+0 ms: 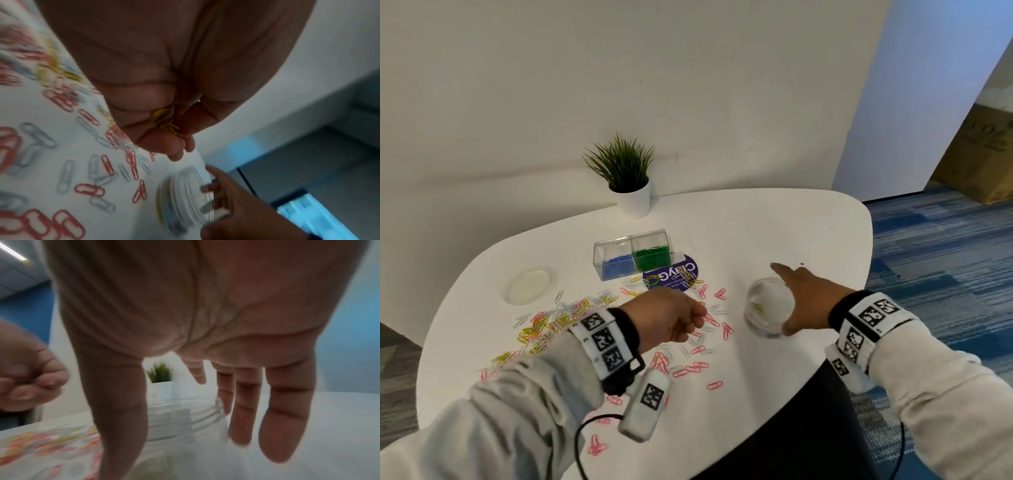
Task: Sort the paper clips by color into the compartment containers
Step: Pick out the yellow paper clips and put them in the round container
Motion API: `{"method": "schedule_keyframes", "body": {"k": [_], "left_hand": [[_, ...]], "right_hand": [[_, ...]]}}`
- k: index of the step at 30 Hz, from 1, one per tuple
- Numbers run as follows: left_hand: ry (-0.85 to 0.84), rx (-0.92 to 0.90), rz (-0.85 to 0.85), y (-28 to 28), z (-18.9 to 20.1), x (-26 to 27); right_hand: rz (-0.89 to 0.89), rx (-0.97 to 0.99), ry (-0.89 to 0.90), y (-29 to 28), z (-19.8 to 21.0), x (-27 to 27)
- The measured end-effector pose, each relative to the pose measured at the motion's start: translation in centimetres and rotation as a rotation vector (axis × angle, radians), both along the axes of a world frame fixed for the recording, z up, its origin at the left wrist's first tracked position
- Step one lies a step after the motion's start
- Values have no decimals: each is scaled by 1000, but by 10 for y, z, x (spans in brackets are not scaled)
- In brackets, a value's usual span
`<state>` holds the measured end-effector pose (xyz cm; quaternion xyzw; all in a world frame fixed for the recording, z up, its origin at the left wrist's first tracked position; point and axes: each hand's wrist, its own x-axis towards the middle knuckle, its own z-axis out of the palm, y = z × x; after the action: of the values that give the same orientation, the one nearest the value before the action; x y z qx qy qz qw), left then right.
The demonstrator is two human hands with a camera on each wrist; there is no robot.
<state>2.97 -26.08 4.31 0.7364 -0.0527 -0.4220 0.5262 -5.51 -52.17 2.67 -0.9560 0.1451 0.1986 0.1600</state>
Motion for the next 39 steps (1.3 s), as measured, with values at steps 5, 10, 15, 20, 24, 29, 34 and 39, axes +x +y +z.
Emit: {"method": "schedule_keyframes", "body": {"k": [5, 10, 15, 20, 24, 29, 34, 39], "left_hand": [[-367, 206, -304, -41, -2, -19], [-406, 242, -195, -44, 3, 0], [-345, 245, -114, -33, 8, 10], [-373, 253, -303, -31, 4, 2], [-680, 430, -530, -33, -6, 2], [-953, 550, -592, -38, -10, 2], [-905, 451, -625, -37, 1, 0], [-930, 330, -453, 4, 17, 14]], "right_hand": [[118, -123, 45, 46, 1, 6], [124, -35, -18, 75, 6, 6], [205, 81, 35, 84, 2, 7], [249, 153, 64, 68, 5, 6], [208, 151, -16, 72, -5, 5], [192, 156, -59, 66, -7, 6], [199, 148, -35, 60, -10, 6], [256, 30, 8, 38, -8, 5]]}}
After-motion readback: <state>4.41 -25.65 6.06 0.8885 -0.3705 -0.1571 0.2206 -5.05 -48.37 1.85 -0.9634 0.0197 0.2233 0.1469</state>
